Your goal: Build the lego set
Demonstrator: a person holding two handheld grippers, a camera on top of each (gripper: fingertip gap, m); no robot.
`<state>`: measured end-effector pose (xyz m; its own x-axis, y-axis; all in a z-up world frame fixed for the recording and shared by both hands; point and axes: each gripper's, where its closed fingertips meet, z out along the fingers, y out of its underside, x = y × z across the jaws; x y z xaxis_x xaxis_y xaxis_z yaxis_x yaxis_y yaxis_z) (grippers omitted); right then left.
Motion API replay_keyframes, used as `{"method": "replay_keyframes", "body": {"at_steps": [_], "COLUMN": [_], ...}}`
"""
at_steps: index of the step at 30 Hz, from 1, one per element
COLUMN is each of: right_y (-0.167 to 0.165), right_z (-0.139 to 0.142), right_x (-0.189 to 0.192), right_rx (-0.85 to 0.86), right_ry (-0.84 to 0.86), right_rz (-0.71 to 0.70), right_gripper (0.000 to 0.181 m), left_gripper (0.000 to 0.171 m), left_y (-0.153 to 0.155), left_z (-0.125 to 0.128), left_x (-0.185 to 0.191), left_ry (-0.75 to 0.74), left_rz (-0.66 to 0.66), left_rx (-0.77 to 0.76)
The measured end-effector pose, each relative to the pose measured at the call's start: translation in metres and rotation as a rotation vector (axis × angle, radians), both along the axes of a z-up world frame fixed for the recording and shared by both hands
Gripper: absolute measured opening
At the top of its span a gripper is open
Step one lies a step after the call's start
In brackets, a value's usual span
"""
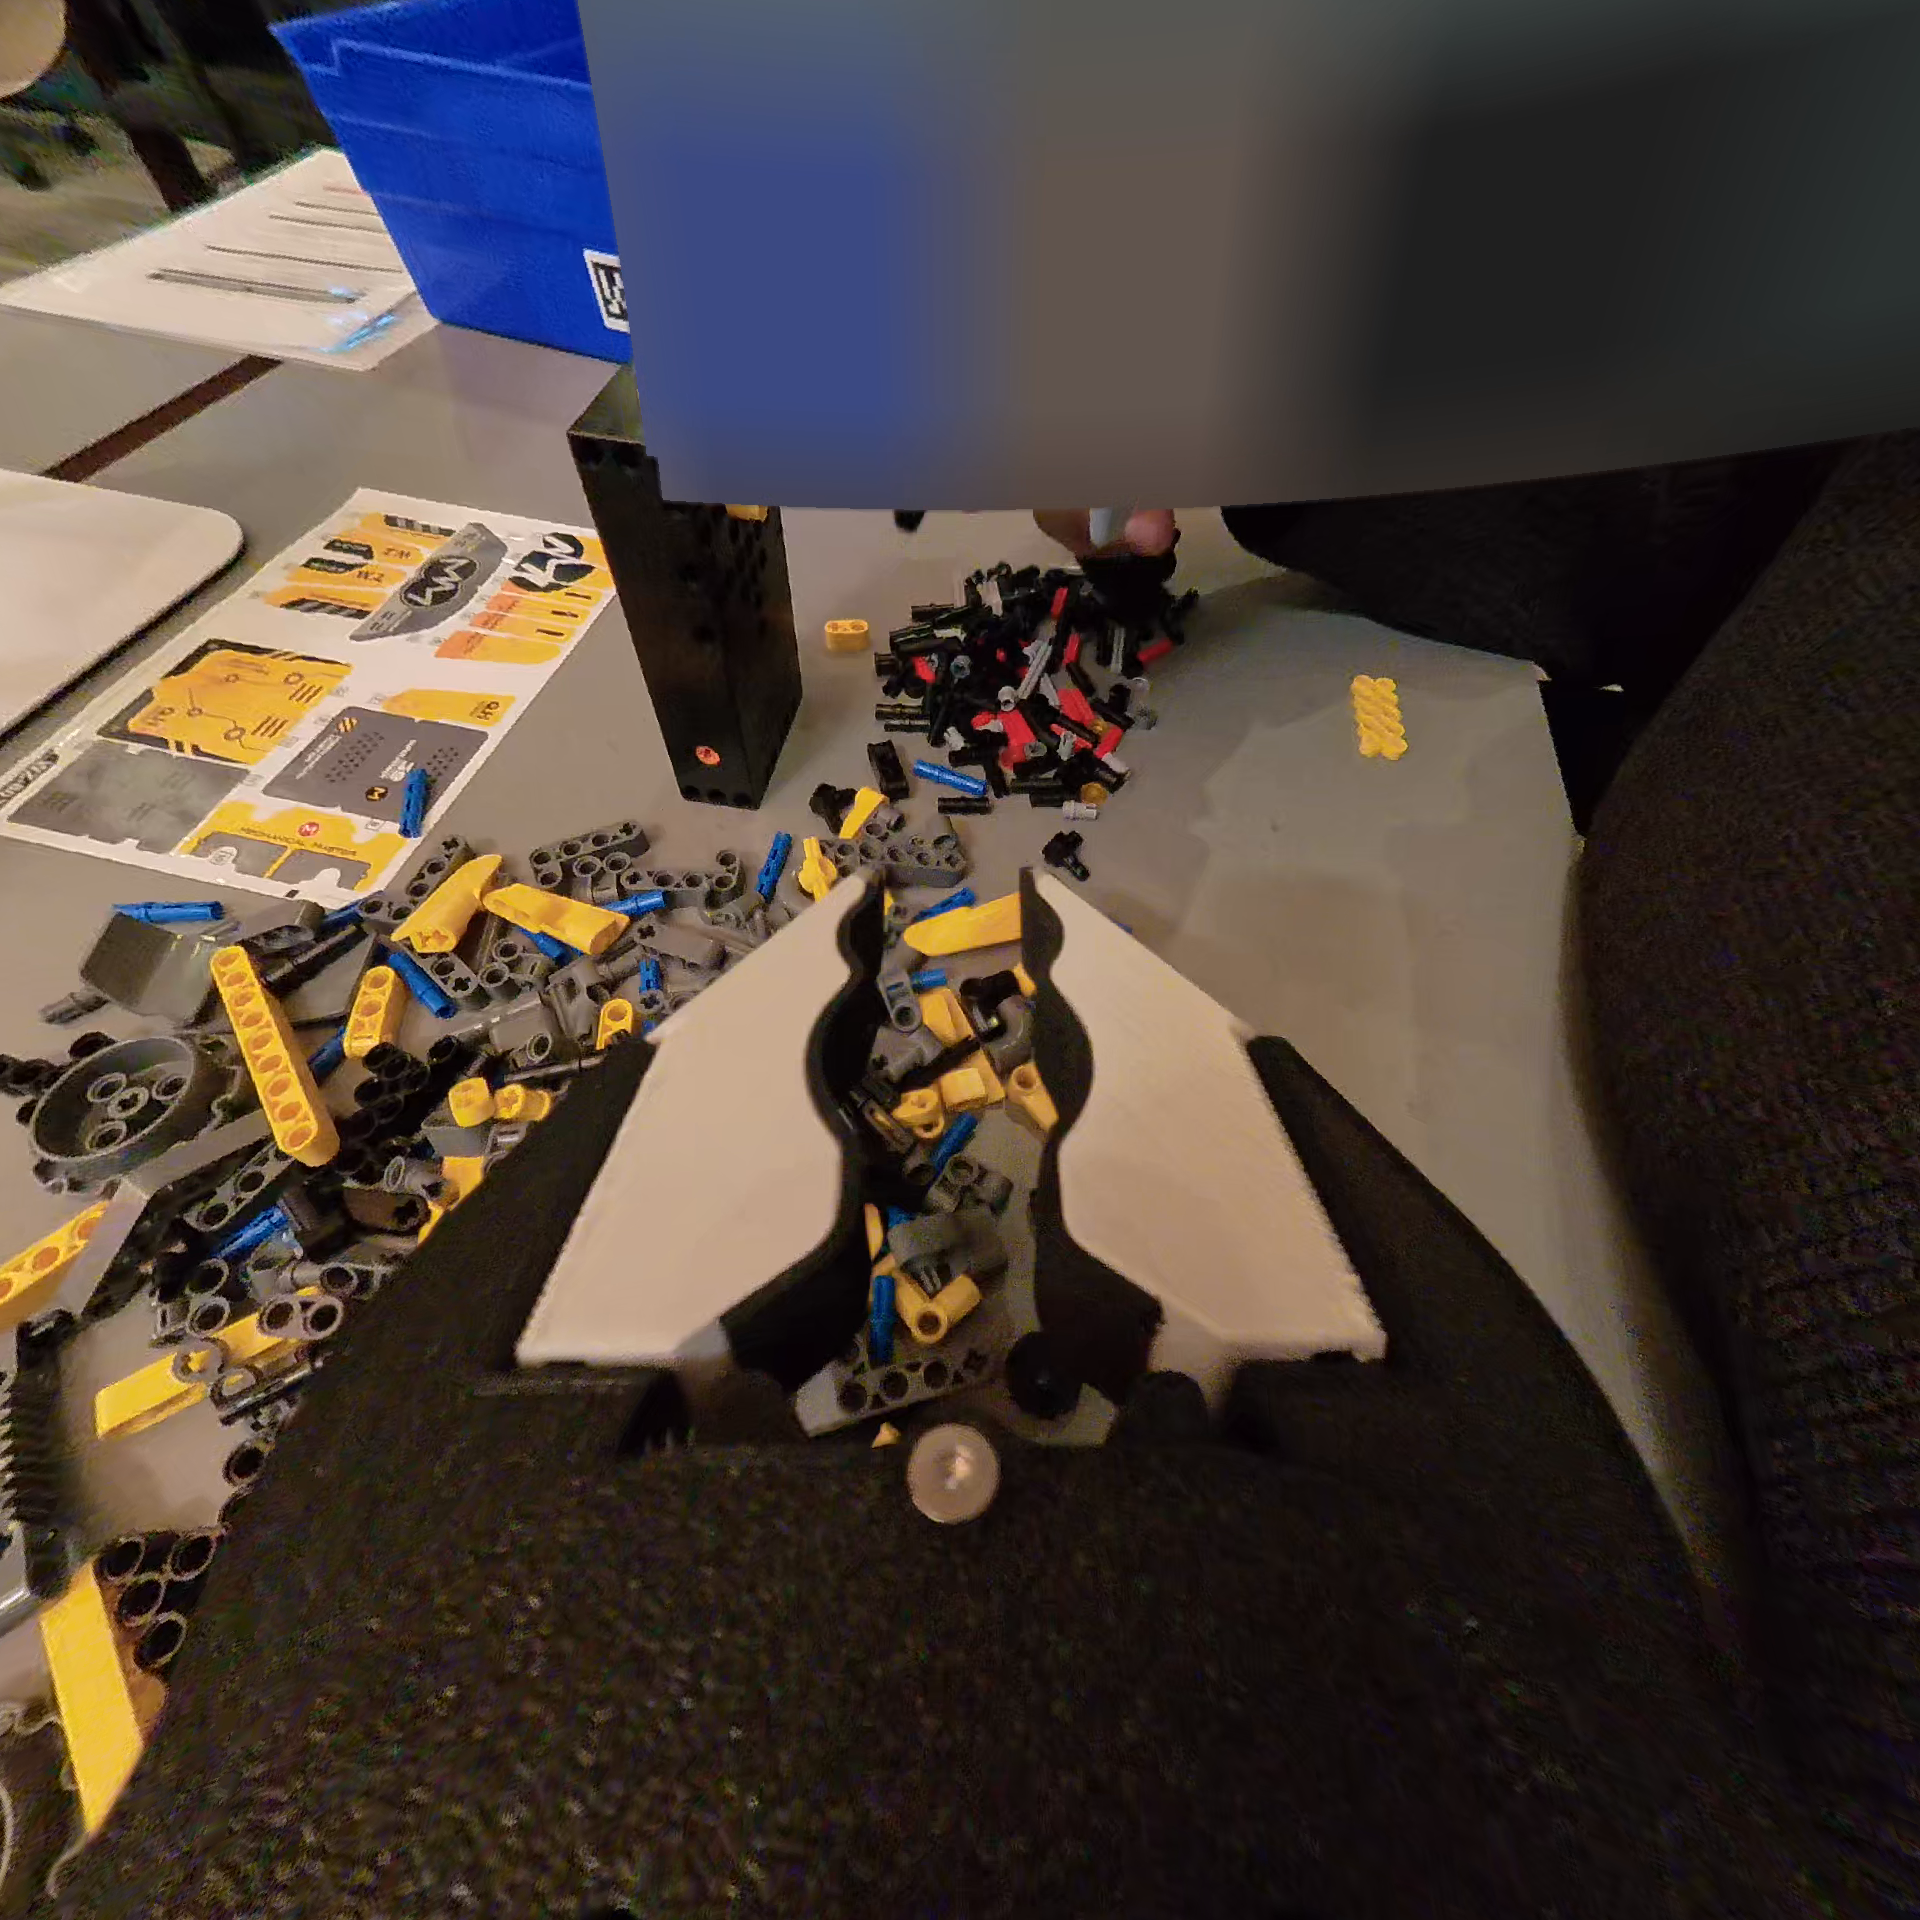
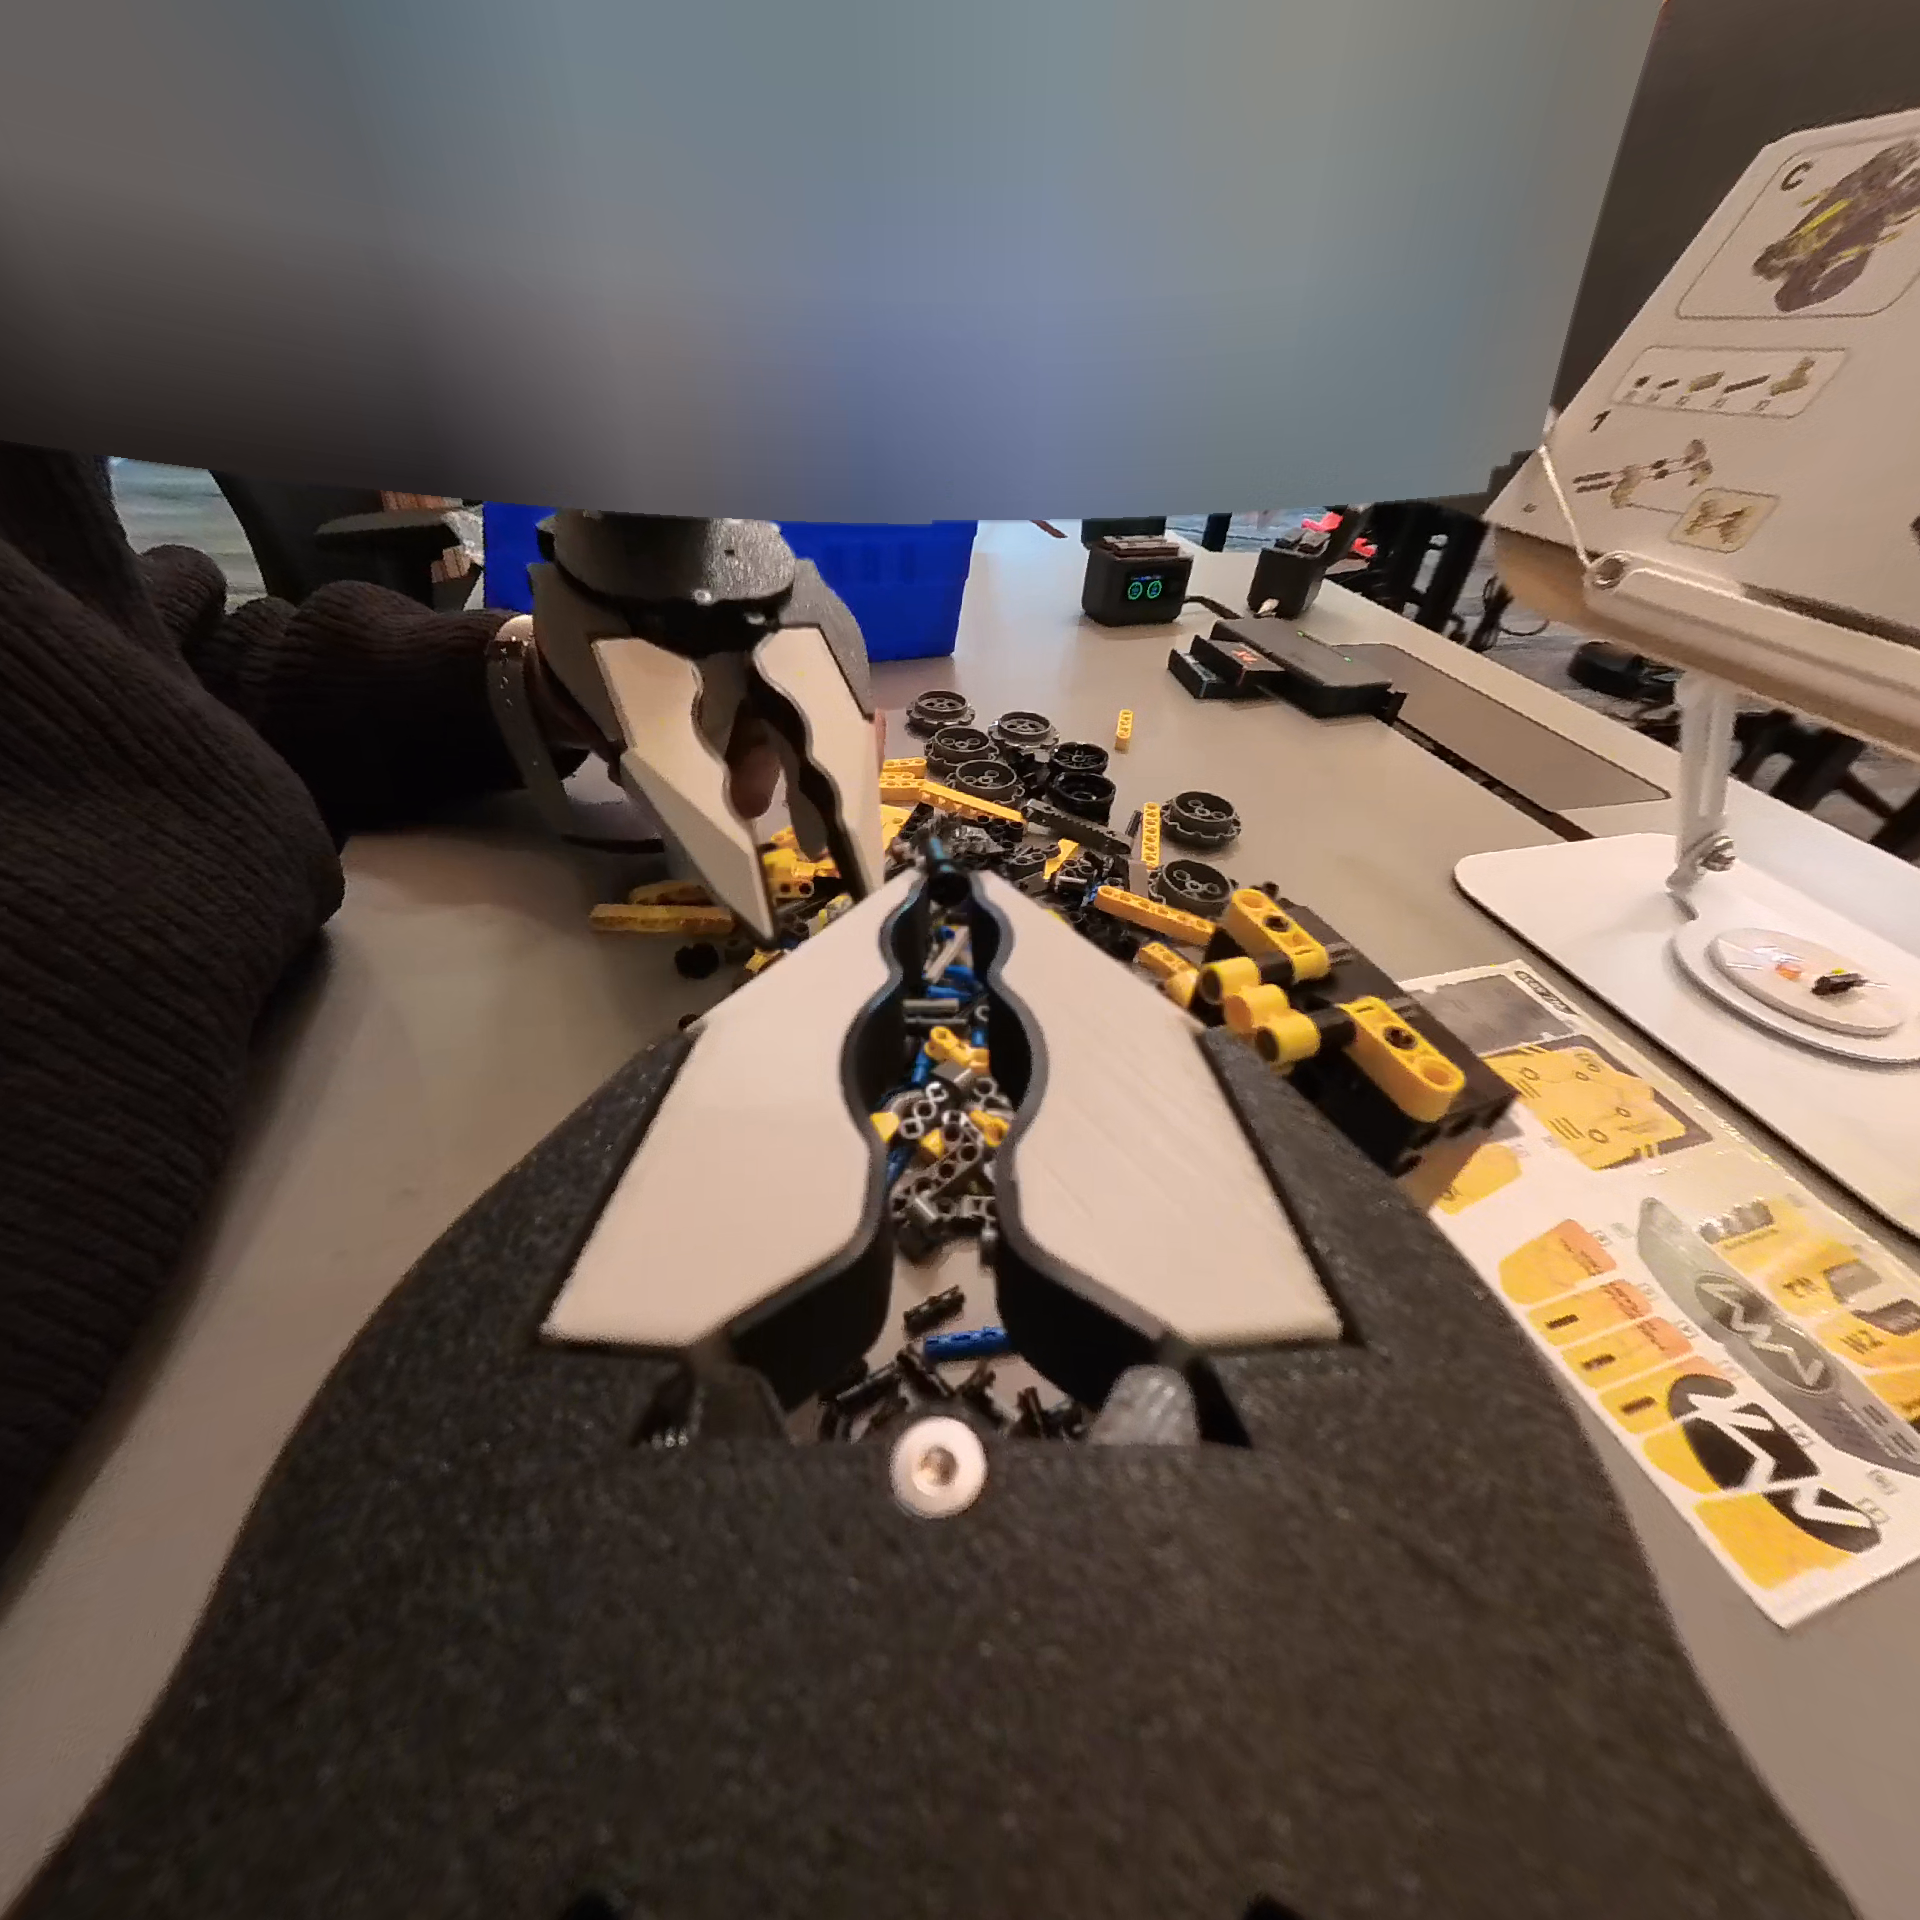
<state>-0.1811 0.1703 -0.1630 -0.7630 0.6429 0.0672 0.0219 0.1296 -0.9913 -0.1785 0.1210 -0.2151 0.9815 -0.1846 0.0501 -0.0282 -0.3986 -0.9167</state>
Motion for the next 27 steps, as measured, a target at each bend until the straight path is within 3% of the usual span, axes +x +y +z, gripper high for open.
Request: {"method": "replay_keyframes", "body": {"at_steps": [23,27], "right_y": [0.046,0.051], "right_z": [0.048,0.046], "right_x": [-0.009,-0.012], "right_rx": [-0.222,-0.209], "right_ry": [0.156,0.150], "right_rz": [-0.184,-0.209], "right_gripper": [0.005,0.005], "left_gripper": [0.028,0.028], "left_y": [0.004,0.006], "left_z": [0.005,0.013], "left_x": [-0.004,-0.018], "left_ry": [-0.003,-0.032], "left_rz": [0.039,0.114], "left_rx": [0.027,0.068]}}
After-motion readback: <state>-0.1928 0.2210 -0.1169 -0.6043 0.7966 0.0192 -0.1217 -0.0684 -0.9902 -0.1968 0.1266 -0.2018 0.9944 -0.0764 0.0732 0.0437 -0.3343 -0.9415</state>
